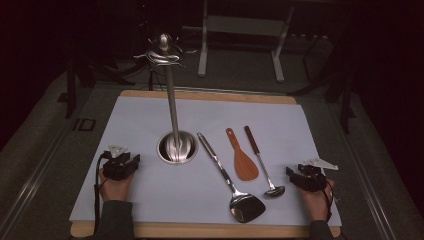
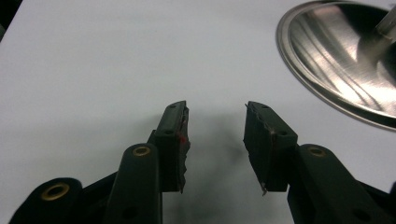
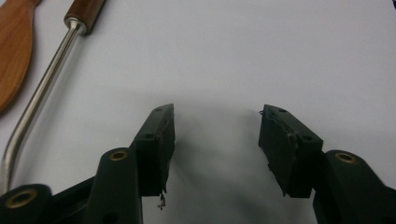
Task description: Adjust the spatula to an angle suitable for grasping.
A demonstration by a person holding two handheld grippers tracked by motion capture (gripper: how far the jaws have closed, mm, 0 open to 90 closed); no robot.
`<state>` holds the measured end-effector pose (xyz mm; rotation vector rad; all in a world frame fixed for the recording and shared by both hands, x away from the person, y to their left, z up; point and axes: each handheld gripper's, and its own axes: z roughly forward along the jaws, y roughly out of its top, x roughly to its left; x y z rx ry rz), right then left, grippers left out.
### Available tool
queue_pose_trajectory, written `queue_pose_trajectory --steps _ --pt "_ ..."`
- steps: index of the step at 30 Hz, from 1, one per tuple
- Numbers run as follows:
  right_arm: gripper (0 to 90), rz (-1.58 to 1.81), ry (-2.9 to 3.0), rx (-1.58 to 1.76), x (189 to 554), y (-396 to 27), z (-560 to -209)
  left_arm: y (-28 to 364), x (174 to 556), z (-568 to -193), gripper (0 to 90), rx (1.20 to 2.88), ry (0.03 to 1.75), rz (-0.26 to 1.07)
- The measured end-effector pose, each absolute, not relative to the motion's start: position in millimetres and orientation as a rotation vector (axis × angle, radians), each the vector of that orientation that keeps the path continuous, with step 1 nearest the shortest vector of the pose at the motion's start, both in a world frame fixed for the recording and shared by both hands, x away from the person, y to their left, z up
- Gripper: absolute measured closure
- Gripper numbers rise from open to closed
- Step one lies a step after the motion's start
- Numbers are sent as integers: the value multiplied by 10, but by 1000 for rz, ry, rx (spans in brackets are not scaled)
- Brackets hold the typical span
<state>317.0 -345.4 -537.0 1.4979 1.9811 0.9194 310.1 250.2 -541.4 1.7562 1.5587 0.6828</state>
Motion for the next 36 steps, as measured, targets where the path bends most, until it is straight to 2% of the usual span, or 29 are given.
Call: queue_pose_trajectory --steps 14,20,27,36 --pt "442 905 2002 1501 3186 -3450 -5355 2521 3066 -5406 594 1733 1510 672" --pt "466 834 2086 1478 3258 -3409 -5275 2526 3065 -5406 591 1732 1509 667" --pt "509 836 2186 1413 3390 -3237 -5010 2533 3063 -5406 583 1722 1511 661" --pt "555 754 2351 1291 3587 -2818 -4679 2530 3062 -5406 578 1723 1511 664"
